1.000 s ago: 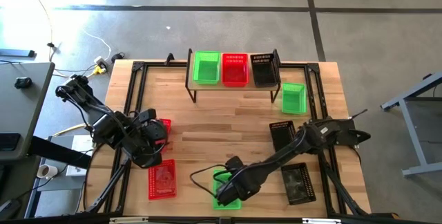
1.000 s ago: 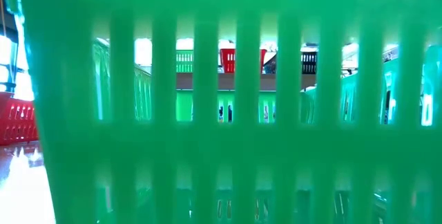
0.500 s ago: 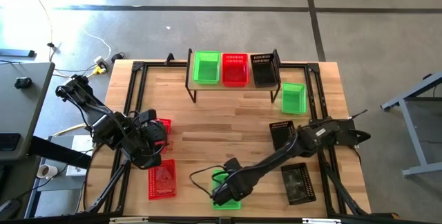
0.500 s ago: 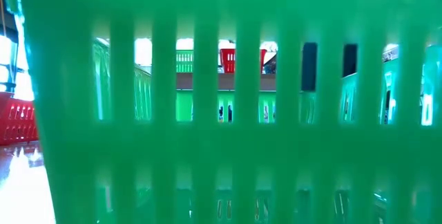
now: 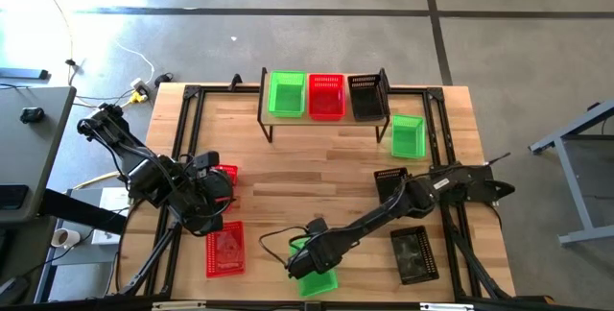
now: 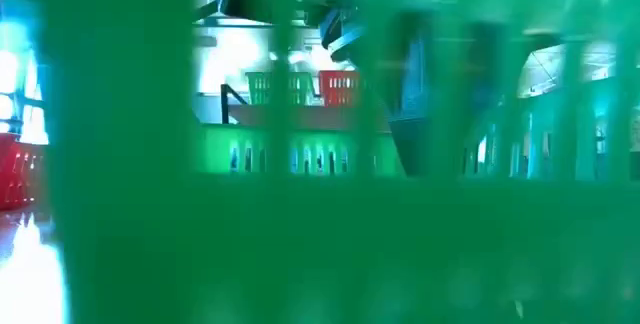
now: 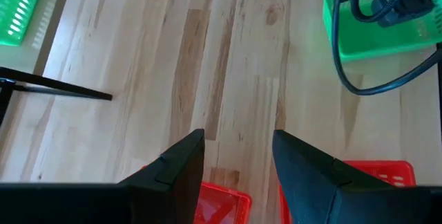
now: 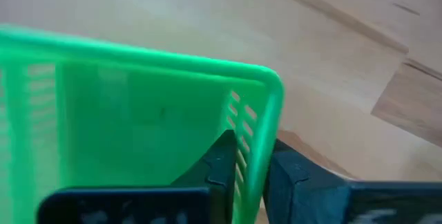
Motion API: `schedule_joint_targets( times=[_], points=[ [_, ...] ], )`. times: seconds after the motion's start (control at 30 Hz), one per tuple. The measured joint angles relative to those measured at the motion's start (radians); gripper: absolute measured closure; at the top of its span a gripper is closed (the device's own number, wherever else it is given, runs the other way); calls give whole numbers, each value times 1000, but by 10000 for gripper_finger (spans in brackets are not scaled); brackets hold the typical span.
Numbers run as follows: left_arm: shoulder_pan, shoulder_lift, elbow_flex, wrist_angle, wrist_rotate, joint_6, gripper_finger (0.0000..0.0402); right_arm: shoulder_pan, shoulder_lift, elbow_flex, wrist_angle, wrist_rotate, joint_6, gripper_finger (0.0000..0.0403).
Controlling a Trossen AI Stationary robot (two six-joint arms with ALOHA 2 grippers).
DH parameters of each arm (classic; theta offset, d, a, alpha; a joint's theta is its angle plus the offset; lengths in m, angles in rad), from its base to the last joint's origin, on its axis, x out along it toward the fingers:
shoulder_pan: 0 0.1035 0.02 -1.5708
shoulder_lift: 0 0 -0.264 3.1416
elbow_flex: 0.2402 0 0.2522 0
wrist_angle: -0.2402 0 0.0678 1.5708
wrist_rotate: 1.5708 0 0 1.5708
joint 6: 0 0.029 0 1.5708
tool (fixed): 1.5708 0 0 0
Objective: Stack baskets on shelf by color
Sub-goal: Stack the bottom green bin on top of the green bin on the shelf
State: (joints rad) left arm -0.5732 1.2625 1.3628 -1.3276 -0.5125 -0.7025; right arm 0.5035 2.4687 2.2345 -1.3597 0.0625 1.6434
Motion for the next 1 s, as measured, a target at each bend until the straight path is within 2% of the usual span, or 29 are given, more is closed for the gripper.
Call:
schedule_joint_targets(
  times=[0.13, 0.4, 0.6, 0.7, 1.0],
  points=[
    [0, 0, 0, 1, 0, 21, 238, -14, -3, 2, -4, 25, 23, 398],
    [0, 0, 0, 3, 0, 51, 238, -38, -10, 16, -3, 41, 71, 402],
    [0, 0, 0, 3, 0, 96, 238, -51, -15, 123, -67, 174, 112, 402],
    [0, 0, 0, 9, 3, 124, 238, -65, -44, 108, -57, 225, 131, 402],
    [-37, 0, 0, 22, 48, 230, 238, -98, -85, 118, -120, 276, 91, 402]
  ],
)
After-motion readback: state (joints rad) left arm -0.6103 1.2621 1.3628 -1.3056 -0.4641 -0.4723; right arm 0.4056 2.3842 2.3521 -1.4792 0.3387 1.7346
